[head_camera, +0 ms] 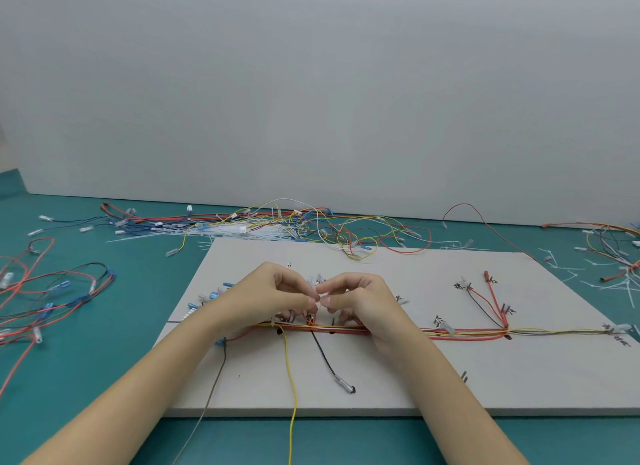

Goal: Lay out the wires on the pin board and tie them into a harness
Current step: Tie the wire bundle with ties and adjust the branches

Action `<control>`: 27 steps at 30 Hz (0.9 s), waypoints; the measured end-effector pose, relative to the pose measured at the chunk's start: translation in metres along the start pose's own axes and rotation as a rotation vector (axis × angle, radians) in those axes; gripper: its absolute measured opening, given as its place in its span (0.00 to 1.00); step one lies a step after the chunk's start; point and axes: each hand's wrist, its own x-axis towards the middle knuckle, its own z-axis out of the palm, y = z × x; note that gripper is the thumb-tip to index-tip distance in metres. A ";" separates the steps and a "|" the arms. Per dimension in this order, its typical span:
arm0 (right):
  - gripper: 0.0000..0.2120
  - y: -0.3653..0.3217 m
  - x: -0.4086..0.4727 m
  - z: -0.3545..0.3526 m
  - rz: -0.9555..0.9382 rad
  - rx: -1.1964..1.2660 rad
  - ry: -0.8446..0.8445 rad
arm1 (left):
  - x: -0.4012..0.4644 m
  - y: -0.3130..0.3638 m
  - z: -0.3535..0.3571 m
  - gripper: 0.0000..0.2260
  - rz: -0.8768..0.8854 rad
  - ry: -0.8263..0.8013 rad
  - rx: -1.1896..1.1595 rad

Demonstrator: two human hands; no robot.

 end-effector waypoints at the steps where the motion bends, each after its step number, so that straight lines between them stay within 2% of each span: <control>1: 0.14 0.000 0.000 0.000 0.000 0.003 -0.002 | 0.000 0.000 0.002 0.01 0.033 0.011 0.014; 6: 0.11 -0.001 0.001 -0.005 0.020 0.094 0.006 | 0.001 -0.001 0.007 0.02 0.158 0.102 0.073; 10: 0.10 0.000 0.001 -0.007 0.008 0.064 0.008 | 0.002 -0.002 0.011 0.03 0.152 0.091 0.183; 18: 0.05 -0.003 0.002 -0.005 -0.057 0.010 0.072 | 0.004 -0.006 0.006 0.03 0.119 0.097 0.109; 22: 0.03 -0.002 0.003 -0.013 -0.132 -0.227 0.137 | 0.005 -0.007 0.005 0.03 0.110 0.096 0.082; 27: 0.10 0.002 0.002 -0.017 -0.103 -0.436 -0.032 | 0.005 -0.007 0.007 0.03 0.120 0.082 0.060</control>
